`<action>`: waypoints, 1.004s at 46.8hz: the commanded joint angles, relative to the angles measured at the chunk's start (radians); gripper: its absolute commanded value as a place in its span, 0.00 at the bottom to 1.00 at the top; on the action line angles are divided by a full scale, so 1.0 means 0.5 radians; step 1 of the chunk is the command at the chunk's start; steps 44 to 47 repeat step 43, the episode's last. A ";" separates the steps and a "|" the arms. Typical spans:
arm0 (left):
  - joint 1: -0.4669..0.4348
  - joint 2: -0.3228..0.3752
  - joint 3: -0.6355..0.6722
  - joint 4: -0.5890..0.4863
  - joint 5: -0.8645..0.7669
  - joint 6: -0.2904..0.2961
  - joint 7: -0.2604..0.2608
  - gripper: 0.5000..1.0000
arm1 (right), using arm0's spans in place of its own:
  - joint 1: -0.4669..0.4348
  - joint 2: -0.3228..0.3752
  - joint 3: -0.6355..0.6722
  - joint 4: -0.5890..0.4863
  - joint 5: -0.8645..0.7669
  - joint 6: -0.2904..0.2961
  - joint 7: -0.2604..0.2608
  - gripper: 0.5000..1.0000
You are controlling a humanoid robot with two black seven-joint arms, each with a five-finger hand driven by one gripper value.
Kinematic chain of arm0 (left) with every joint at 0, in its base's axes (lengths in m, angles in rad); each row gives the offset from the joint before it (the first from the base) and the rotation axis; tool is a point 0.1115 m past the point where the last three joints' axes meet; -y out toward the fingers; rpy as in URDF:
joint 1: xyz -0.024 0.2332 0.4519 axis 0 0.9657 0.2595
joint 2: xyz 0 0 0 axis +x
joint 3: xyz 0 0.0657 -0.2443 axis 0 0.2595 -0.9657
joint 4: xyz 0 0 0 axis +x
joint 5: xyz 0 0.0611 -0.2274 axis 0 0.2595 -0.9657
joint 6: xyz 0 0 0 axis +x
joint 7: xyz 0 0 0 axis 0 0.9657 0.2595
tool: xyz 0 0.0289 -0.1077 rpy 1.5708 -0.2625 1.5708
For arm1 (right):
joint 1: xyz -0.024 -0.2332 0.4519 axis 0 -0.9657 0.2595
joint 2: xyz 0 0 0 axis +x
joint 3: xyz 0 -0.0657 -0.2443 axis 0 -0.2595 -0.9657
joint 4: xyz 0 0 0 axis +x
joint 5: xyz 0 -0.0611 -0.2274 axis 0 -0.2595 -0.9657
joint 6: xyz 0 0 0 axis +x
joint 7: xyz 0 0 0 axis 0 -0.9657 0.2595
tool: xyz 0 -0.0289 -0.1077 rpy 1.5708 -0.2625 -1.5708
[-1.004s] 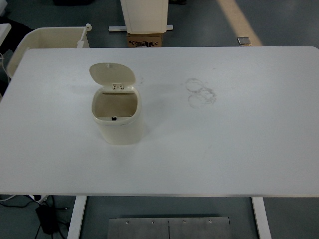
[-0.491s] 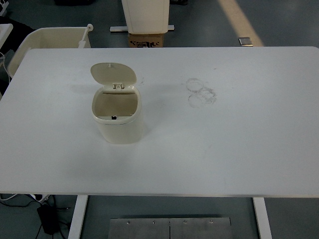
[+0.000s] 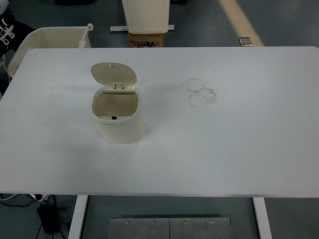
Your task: Open trash bin
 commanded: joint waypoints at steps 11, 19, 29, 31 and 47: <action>0.205 -0.096 -0.096 0.056 -0.010 0.008 -0.003 1.00 | 0.000 0.000 -0.003 0.000 -0.001 0.000 0.000 0.98; 0.242 -0.093 -0.121 0.056 -0.010 0.001 -0.003 1.00 | 0.000 0.000 -0.003 0.000 -0.001 0.000 0.000 0.98; 0.273 -0.096 -0.127 0.056 -0.010 0.001 -0.003 1.00 | 0.000 0.000 -0.003 0.000 -0.001 0.000 0.000 0.98; 0.276 -0.096 -0.130 0.056 -0.010 0.001 -0.003 1.00 | 0.000 0.000 -0.003 0.000 -0.001 0.000 0.000 0.98; 0.279 -0.105 -0.136 0.056 -0.007 0.001 -0.003 1.00 | -0.006 0.000 0.000 0.000 -0.001 0.000 0.015 0.98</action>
